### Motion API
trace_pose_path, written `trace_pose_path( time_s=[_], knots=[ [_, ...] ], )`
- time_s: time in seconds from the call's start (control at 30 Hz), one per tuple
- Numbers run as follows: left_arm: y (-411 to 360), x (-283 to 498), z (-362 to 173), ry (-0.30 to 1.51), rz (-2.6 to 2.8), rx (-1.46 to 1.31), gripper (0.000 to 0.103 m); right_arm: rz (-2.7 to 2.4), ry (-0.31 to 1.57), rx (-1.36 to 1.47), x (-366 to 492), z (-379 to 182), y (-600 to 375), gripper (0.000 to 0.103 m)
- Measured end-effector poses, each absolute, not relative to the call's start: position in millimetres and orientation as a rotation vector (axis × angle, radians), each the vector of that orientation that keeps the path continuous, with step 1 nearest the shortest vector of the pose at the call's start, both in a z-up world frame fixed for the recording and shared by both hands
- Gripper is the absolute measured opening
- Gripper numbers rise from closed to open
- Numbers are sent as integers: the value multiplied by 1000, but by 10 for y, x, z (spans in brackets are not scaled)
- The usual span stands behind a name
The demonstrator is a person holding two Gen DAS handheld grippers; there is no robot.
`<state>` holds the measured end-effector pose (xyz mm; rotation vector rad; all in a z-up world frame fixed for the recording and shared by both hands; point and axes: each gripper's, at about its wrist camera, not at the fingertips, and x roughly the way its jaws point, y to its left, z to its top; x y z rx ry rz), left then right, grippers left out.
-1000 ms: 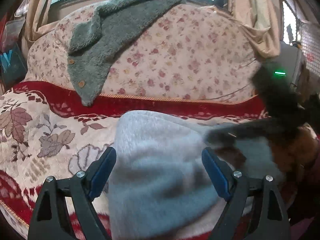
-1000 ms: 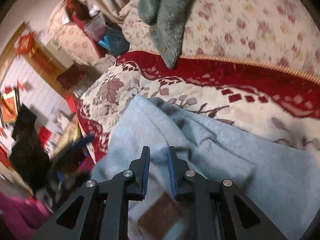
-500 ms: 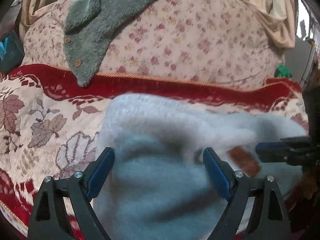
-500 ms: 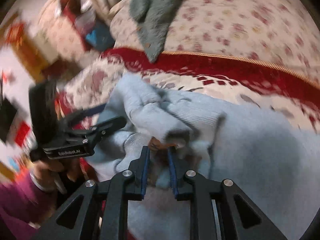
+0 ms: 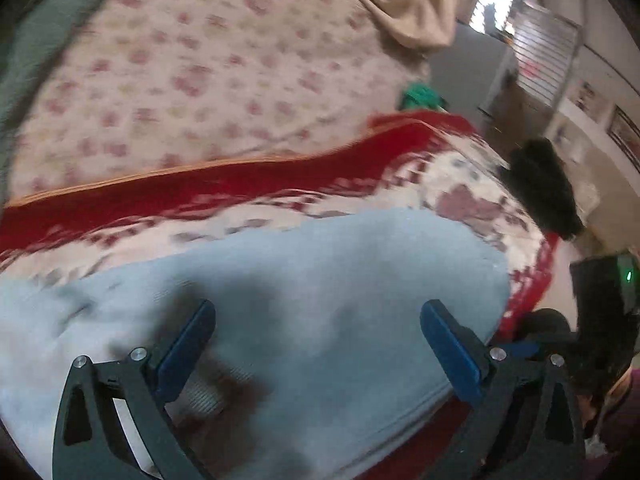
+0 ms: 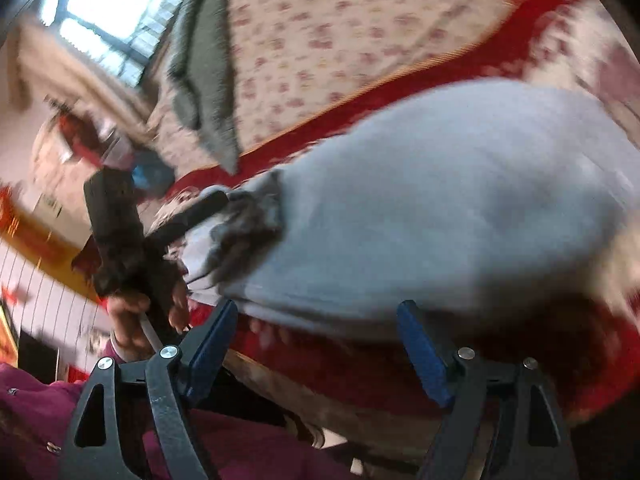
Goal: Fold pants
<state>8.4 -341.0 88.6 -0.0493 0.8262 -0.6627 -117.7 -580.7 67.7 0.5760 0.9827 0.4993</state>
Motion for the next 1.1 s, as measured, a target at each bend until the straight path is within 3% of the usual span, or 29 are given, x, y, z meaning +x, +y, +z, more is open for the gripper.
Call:
trace_pose_path(
  time_s=[0.2,0.43,0.73,0.87,0.93,0.97,1.0,1.03,1.1],
  knots=[
    [-4042,574,819,928,-804,-42,102,389,1016,782,-1186,290,-6139,91],
    [-4625,929,727,964,-920,117,102,379,930,893,-1131,89,-6277,92],
    [-5208,1282,429,1104,-1065,168,102,360,859,819,-1066,107,-6219,93],
    [-5434,1309,279,1149,-1105,248,102,363,806,911,-1122,39,-6333,92],
    [-5535,1320,214,1179,-1141,254,102,359,793,932,-1131,23,-6366,85],
    [-5587,1325,173,1195,-1154,256,102,349,797,928,-1127,8,-6379,74],
    [-5626,1334,134,1210,-1158,254,102,341,800,932,-1120,-21,-6397,52],
    [-5652,1342,97,1221,-1153,255,102,353,802,963,-1105,-64,-6421,47],
    [-5676,1342,37,1246,-1154,242,88,370,790,1048,-1101,-123,-6434,42]
  ],
)
